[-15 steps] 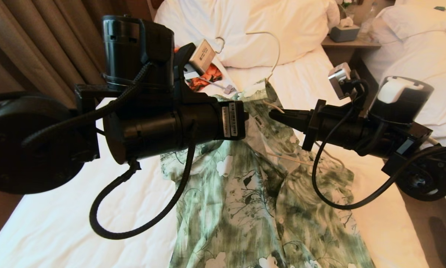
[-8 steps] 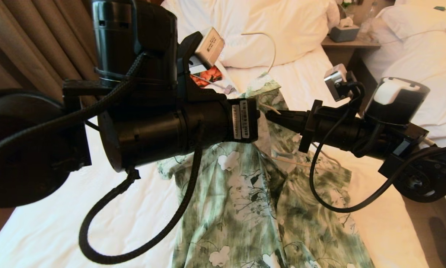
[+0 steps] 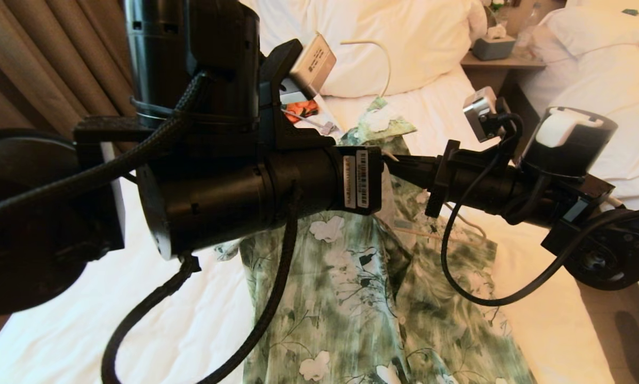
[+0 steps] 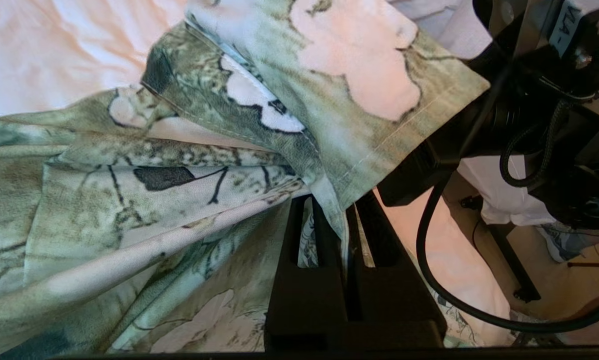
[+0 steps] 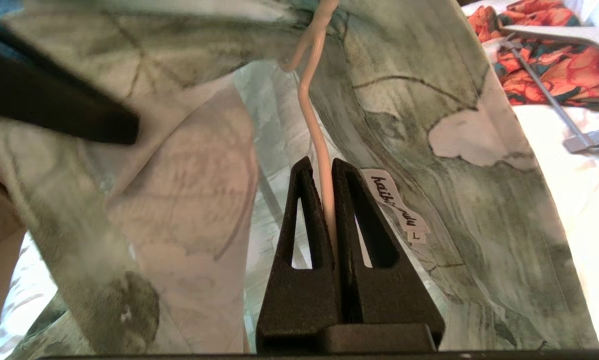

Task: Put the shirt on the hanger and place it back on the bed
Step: Hook one side of the shirt onto the hanger

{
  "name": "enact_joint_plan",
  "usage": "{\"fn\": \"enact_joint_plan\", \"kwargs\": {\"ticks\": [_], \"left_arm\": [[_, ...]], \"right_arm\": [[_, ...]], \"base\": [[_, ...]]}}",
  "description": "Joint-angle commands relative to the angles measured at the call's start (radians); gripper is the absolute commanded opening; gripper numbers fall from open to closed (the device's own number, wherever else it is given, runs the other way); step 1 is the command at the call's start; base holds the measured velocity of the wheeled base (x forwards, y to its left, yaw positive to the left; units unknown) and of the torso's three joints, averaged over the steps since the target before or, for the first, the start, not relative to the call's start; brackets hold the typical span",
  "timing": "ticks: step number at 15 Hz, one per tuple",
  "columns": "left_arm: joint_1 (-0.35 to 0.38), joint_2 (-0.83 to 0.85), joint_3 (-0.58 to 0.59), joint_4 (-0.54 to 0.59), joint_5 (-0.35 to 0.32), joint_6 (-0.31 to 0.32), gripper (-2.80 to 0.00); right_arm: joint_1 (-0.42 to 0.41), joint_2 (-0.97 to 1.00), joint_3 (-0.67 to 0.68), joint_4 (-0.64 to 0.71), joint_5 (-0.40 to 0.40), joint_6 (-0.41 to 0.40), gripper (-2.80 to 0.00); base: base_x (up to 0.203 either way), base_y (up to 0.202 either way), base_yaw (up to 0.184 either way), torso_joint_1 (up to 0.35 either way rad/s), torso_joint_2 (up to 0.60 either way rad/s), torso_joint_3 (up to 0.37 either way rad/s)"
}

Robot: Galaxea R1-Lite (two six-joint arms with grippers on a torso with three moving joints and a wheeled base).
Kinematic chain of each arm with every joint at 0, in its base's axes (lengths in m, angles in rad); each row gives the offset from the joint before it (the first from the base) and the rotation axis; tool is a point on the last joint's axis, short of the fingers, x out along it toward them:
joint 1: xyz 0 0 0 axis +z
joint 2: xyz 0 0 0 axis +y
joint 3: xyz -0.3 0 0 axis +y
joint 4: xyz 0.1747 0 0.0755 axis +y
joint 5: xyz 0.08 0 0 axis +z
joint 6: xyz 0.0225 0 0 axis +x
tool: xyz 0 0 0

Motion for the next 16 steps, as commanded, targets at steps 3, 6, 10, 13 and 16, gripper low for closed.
{"fn": "enact_joint_plan", "kwargs": {"ticks": [3, 6, 10, 13, 16], "left_arm": [[-0.01, 0.011, 0.002, -0.004, 0.001, 0.0, 0.0], [-0.009, 0.001, 0.004, 0.001, 0.001, 0.0, 0.0], [-0.023, -0.011, 0.072, -0.002, 0.06, -0.004, 0.0], [-0.031, -0.055, 0.081, 0.034, 0.073, -0.002, 0.0], [-0.039, -0.13, 0.108, 0.097, 0.073, -0.003, 0.0]], "right_arm": [[0.001, -0.013, -0.001, -0.005, 0.004, -0.001, -2.8], [0.0, -0.007, -0.001, -0.005, 0.002, -0.001, -2.8], [0.008, 0.013, -0.004, -0.079, -0.049, 0.001, -2.8], [0.028, 0.02, -0.004, -0.122, -0.074, 0.01, -2.8], [0.028, 0.019, -0.004, -0.123, -0.079, 0.01, -2.8]], "base": [[0.0, 0.0, 0.0, 0.0, 0.0, 0.0], [0.0, 0.0, 0.0, 0.0, 0.0, 0.0], [0.0, 0.0, 0.0, 0.0, 0.0, 0.0], [0.0, 0.0, 0.0, 0.0, 0.0, 0.0], [0.0, 0.0, 0.0, 0.0, 0.0, 0.0]]}}
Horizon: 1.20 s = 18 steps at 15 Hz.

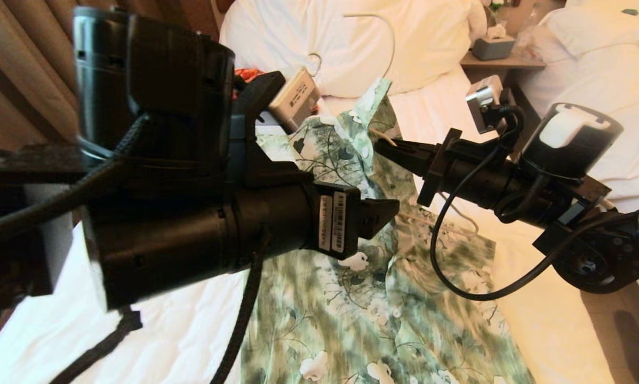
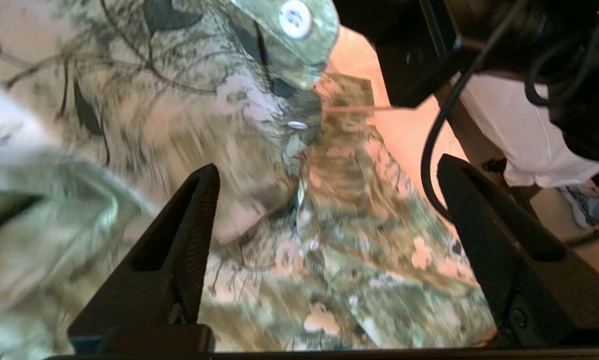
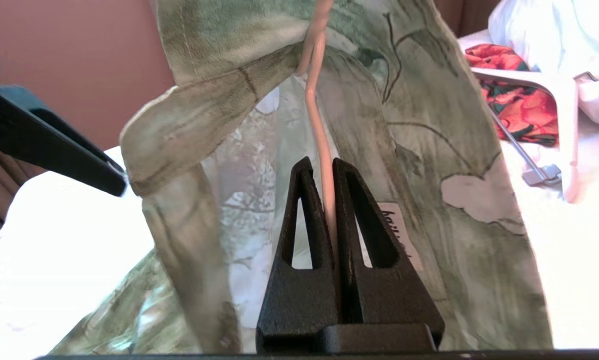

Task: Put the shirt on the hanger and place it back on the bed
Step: Hook one side of the shirt onto the hanger, then hook the other side of the shirt onto the hanger

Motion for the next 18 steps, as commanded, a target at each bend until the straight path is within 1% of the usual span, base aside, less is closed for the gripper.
{"fn": "enact_joint_plan", "kwargs": {"ticks": [1, 4, 8, 9, 10, 12, 14, 15, 16, 18], "left_arm": [[-0.004, -0.064, 0.038, 0.005, 0.002, -0.001, 0.0], [0.006, -0.144, 0.131, 0.009, 0.003, -0.001, 0.0], [0.08, -0.201, 0.185, 0.003, 0.001, -0.001, 0.0], [0.098, -0.212, 0.188, 0.006, -0.001, 0.001, -2.8], [0.107, -0.23, 0.188, 0.009, -0.003, 0.012, -2.8], [0.158, -0.274, 0.187, 0.022, -0.015, 0.074, -2.8], [0.191, -0.339, 0.173, 0.085, -0.04, 0.124, -2.8], [0.206, -0.387, 0.158, 0.147, -0.054, 0.15, -2.8], [0.223, -0.436, 0.136, 0.234, -0.073, 0.173, -2.8], [0.243, -0.529, 0.086, 0.392, -0.115, 0.193, -2.8]], "right_arm": [[-0.001, -0.006, 0.001, -0.006, 0.003, 0.0, -2.8], [-0.006, -0.041, 0.001, -0.006, 0.002, 0.024, -2.8], [-0.008, -0.102, 0.01, -0.006, -0.017, 0.037, -2.8], [-0.008, -0.119, 0.003, -0.006, -0.017, 0.057, -2.8], [-0.006, -0.133, -0.002, -0.006, -0.014, 0.073, -2.8], [0.003, -0.141, -0.003, -0.005, -0.007, 0.084, -2.8], [0.003, -0.14, 0.001, -0.005, -0.001, 0.084, -2.8], [0.003, -0.141, 0.001, -0.004, 0.011, 0.084, -2.8], [0.004, -0.141, 0.004, -0.003, 0.046, 0.083, -2.8], [0.006, -0.143, 0.02, 0.0, 0.118, 0.081, -2.8]], "base": [[0.0, 0.0, 0.0, 0.0, 0.0, 0.0], [0.0, 0.0, 0.0, 0.0, 0.0, 0.0], [0.0, 0.0, 0.0, 0.0, 0.0, 0.0], [0.0, 0.0, 0.0, 0.0, 0.0, 0.0], [0.0, 0.0, 0.0, 0.0, 0.0, 0.0], [0.0, 0.0, 0.0, 0.0, 0.0, 0.0], [0.0, 0.0, 0.0, 0.0, 0.0, 0.0], [0.0, 0.0, 0.0, 0.0, 0.0, 0.0], [0.0, 0.0, 0.0, 0.0, 0.0, 0.0], [0.0, 0.0, 0.0, 0.0, 0.0, 0.0]]}}
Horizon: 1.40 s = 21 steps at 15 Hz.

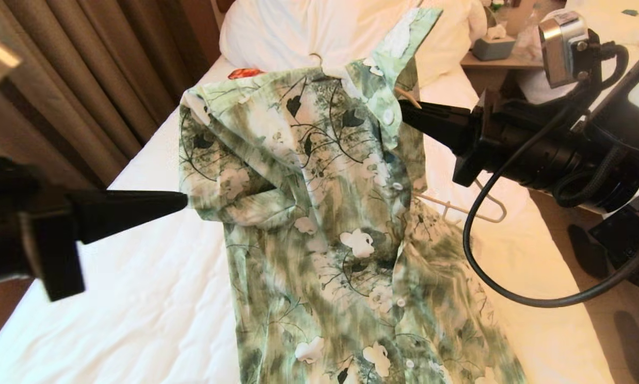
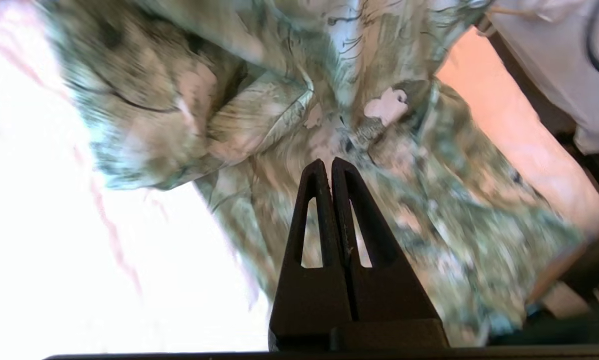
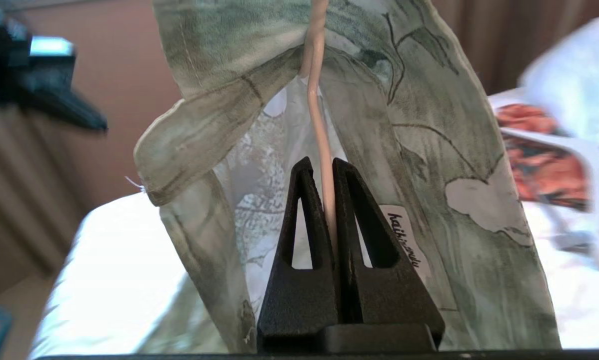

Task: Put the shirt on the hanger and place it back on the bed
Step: Hook the other side of the shirt onto the hanger

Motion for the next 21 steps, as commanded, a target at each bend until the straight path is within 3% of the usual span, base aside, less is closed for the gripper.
{"fn": "enact_joint_plan", "kwargs": {"ticks": [1, 4, 9, 12, 14, 15, 21], "left_arm": [[0.021, -0.109, -0.041, 0.099, -0.014, 0.007, -2.8], [0.058, -0.175, -0.043, 0.136, -0.048, 0.04, -2.8], [0.053, -0.116, -0.072, 0.127, -0.049, 0.057, -2.8], [0.05, -0.069, -0.116, 0.126, -0.052, 0.139, -2.8], [0.049, -0.056, -0.148, 0.127, -0.094, 0.166, -2.8], [0.049, -0.051, -0.156, 0.127, -0.11, 0.174, 0.0], [0.052, 0.01, -0.187, 0.073, -0.194, 0.197, 0.0]], "right_arm": [[0.002, -0.005, 0.015, -0.004, 0.035, 0.0, -2.8], [0.029, -0.009, 0.018, 0.065, 0.082, 0.0, -2.8], [0.093, -0.025, 0.022, 0.083, 0.082, 0.0, -2.8], [0.138, -0.021, 0.012, 0.13, 0.078, -0.002, -2.8], [0.166, -0.022, 0.012, 0.145, 0.075, -0.014, -2.8], [0.176, -0.023, 0.012, 0.147, 0.074, -0.017, -2.8], [0.227, -0.033, 0.005, 0.18, 0.068, -0.019, -2.8]], "base": [[0.0, 0.0, 0.0, 0.0, 0.0, 0.0], [0.0, 0.0, 0.0, 0.0, 0.0, 0.0], [0.0, 0.0, 0.0, 0.0, 0.0, 0.0], [0.0, 0.0, 0.0, 0.0, 0.0, 0.0], [0.0, 0.0, 0.0, 0.0, 0.0, 0.0], [0.0, 0.0, 0.0, 0.0, 0.0, 0.0], [0.0, 0.0, 0.0, 0.0, 0.0, 0.0]]}}
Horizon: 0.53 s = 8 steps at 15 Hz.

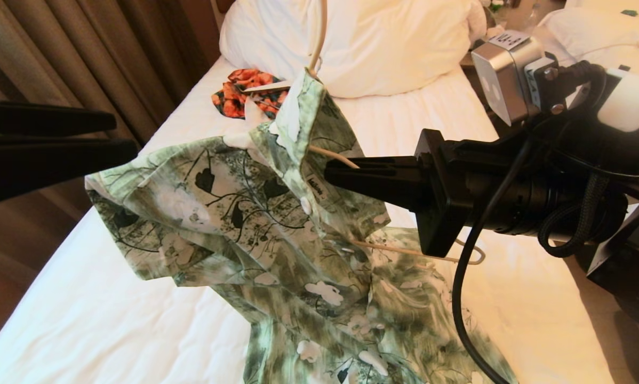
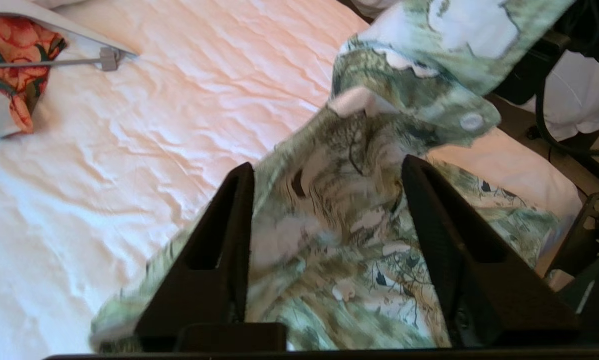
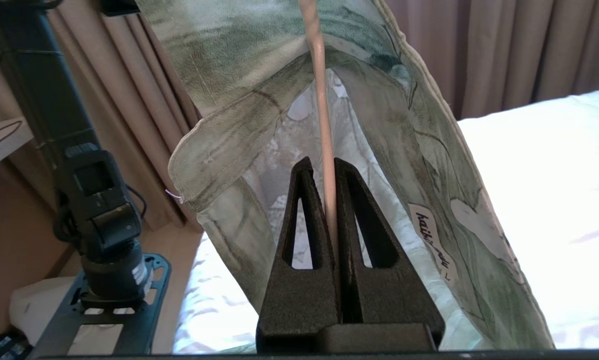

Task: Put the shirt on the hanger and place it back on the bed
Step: Hook the other side of the shirt onto the hanger

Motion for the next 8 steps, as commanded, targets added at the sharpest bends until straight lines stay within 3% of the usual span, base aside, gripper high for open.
{"fn": "enact_joint_plan", "kwargs": {"ticks": [1, 8], "left_arm": [[0.003, 0.05, -0.012, -0.015, -0.003, 0.003, 0.0], [0.006, 0.156, -0.073, -0.032, -0.073, 0.06, 0.0]], "right_arm": [[0.01, -0.001, 0.0, -0.005, 0.004, 0.0, -2.8], [0.016, -0.019, 0.0, -0.005, 0.004, 0.0, -2.8]], "base": [[0.0, 0.0, 0.0, 0.0, 0.0, 0.0], [0.0, 0.0, 0.0, 0.0, 0.0, 0.0]]}}
